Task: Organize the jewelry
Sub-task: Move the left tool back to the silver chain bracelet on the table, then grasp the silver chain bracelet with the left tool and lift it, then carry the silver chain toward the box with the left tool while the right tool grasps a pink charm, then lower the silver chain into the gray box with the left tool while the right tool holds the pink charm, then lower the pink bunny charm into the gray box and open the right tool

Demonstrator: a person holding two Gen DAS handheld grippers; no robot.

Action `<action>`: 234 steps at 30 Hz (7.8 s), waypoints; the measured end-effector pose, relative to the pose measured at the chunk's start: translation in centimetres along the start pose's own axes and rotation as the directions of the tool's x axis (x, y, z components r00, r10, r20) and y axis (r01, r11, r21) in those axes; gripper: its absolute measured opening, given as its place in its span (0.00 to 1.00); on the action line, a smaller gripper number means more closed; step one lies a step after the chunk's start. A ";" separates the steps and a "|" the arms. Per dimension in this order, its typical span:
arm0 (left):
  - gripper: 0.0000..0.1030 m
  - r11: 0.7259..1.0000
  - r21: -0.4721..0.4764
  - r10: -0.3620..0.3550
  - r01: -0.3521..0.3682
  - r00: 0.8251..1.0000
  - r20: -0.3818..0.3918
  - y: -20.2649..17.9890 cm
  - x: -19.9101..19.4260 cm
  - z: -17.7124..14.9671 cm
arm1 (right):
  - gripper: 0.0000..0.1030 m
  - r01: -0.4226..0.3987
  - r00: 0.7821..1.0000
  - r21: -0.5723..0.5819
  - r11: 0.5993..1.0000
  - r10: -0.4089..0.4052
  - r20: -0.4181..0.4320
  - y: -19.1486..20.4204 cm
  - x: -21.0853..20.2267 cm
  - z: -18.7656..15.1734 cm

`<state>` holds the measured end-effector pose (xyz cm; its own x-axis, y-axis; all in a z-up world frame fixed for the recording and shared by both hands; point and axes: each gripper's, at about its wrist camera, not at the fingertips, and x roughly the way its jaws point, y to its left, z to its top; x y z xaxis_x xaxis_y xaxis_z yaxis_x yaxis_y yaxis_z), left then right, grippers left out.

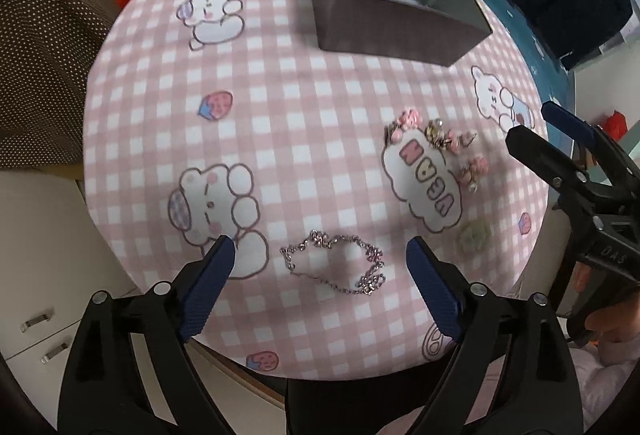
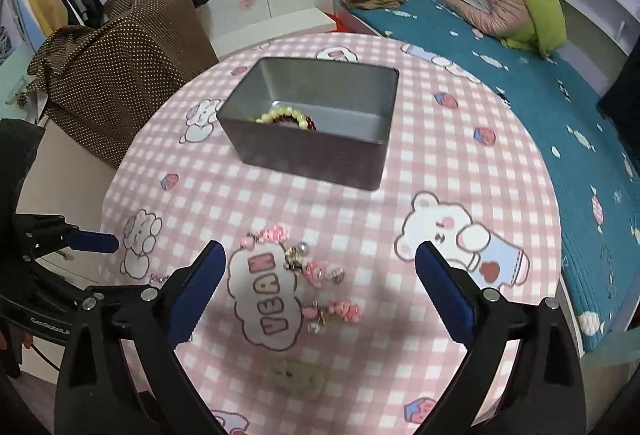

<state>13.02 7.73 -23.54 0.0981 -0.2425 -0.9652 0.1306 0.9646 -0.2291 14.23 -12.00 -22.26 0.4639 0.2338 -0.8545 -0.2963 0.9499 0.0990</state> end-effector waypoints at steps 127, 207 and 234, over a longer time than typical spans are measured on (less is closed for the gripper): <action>0.03 0.985 -0.066 -0.136 0.158 0.955 0.264 -1.4 -6.5 6.9 | 0.04 -0.157 0.982 -0.357 0.921 0.185 0.045 3.9 1.4 2.4; 0.03 0.953 0.146 -0.301 0.266 0.892 0.338 -7.9 -9.2 14.8 | 0.12 -0.002 0.989 -0.236 0.972 0.036 0.141 -1.9 1.4 7.2; 0.17 0.965 0.136 -0.245 0.224 0.955 0.166 -9.1 -2.0 15.2 | 0.15 0.036 0.994 -0.103 0.994 -0.025 0.107 -5.0 1.2 6.0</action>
<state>26.67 -2.17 -17.62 0.2257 -0.4854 -0.8447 0.2819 0.8625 -0.4203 21.31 -15.18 -20.73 0.5580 0.2308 -0.7971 -0.3638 0.9314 0.0149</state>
